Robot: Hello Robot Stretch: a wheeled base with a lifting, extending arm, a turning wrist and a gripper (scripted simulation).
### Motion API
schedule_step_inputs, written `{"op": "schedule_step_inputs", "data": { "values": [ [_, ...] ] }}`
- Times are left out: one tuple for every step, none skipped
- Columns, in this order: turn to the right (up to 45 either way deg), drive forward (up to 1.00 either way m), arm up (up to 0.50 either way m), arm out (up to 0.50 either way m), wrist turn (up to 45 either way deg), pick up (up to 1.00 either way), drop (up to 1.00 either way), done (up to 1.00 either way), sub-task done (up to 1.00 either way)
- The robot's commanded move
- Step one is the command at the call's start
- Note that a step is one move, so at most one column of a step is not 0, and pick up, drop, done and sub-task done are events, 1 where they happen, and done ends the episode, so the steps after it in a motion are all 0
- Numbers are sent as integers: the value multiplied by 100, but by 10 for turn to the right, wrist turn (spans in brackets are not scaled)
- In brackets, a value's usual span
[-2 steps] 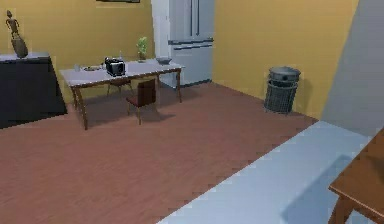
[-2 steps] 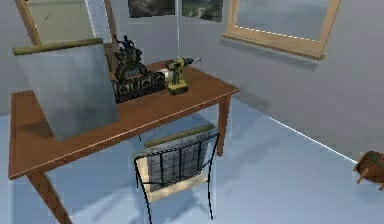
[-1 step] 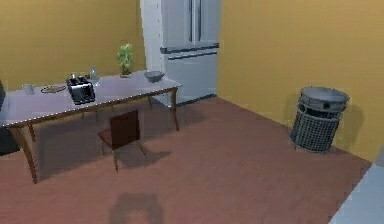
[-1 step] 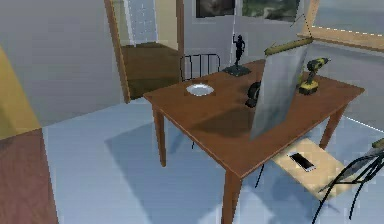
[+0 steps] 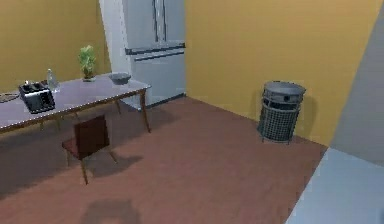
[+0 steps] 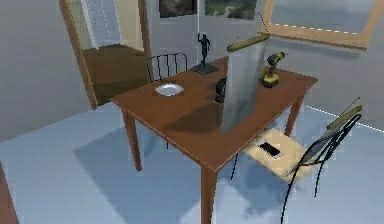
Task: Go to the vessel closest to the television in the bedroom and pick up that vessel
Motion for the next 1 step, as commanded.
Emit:
{"op": "schedule_step_inputs", "data": {
  "values": [
    [0,10,0,0,0,0,0,0,0]
  ]
}}
